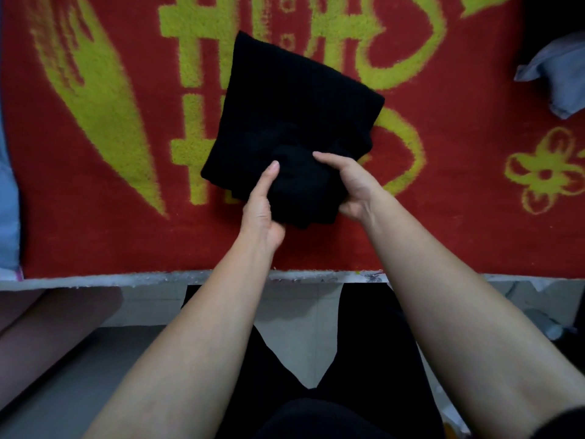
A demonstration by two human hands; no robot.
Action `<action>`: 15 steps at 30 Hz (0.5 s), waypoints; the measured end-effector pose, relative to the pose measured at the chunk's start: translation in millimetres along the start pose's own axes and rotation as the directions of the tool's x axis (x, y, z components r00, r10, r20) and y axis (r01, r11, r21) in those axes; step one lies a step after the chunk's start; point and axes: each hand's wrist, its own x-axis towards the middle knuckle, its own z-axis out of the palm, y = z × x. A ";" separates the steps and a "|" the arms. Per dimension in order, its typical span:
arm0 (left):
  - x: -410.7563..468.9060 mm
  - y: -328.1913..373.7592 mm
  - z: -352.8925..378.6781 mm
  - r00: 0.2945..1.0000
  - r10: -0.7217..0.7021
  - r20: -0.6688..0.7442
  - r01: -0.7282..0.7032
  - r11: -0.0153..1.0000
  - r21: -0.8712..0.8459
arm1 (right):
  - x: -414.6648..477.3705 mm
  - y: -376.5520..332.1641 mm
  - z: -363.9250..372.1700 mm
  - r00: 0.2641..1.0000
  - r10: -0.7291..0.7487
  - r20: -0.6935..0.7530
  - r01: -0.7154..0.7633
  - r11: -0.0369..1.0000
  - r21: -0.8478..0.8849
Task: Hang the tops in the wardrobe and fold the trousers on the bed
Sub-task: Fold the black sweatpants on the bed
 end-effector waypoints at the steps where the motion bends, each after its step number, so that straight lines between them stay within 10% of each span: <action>1: 0.7 3.5 -3.5 0.998 0.026 -0.050 -0.025 0.999 0.022 | 1.0 1.7 -1.6 0.999 -0.036 -0.040 0.035 0.999 -0.020; 6: 7.9 36.8 -23.4 0.927 0.268 -0.262 -0.208 0.950 0.233 | 14.1 -18.2 -2.5 0.725 -0.497 -0.478 0.373 0.866 -0.333; 9: 16.6 52.5 -43.2 0.909 0.333 -0.252 -0.226 0.900 0.374 | 19.4 -51.3 2.2 0.510 -0.806 -0.301 0.321 0.503 -0.803; 15: 26.6 45.5 -53.3 0.924 0.301 -0.235 -0.201 0.906 0.371 | 33.0 -103.5 43.0 0.890 -0.453 0.054 0.220 0.321 -0.921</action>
